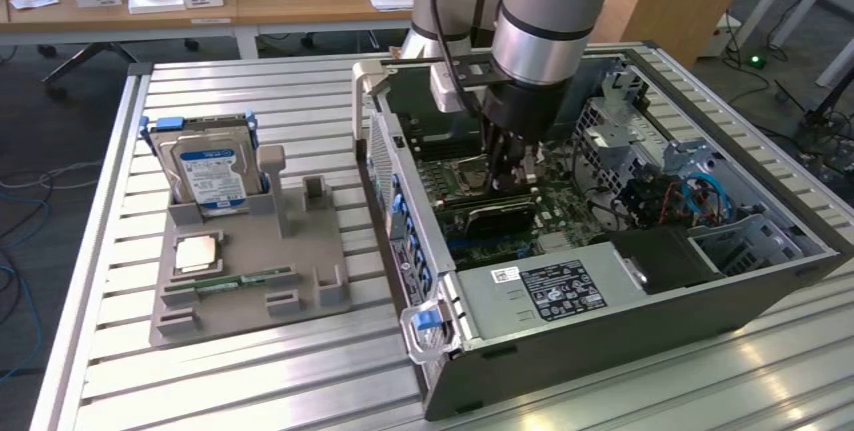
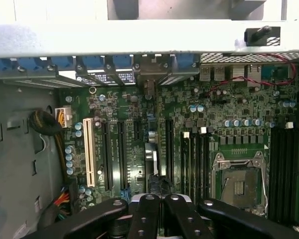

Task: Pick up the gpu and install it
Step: 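Press down on the gpu until it lock into place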

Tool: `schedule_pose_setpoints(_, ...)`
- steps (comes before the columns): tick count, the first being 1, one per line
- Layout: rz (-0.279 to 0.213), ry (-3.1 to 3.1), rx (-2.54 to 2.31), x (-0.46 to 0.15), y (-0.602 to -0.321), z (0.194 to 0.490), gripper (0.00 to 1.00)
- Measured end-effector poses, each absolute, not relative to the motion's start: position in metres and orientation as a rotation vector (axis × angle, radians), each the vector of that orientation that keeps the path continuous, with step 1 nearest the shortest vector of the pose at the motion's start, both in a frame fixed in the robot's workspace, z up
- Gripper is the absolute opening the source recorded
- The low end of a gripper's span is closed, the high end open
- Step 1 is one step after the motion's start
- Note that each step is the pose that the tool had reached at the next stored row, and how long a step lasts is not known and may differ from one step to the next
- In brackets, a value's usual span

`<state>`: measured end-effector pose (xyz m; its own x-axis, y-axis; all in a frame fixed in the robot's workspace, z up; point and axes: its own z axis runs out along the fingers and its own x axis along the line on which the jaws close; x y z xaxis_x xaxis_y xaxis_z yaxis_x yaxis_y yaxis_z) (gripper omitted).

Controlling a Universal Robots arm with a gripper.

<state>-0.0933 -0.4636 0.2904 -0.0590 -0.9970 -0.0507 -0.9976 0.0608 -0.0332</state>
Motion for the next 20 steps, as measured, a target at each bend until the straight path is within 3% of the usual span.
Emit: schedule_pose_setpoints(20,0.016,2.245,-2.112,-0.095,-0.457,0.272,0.11)
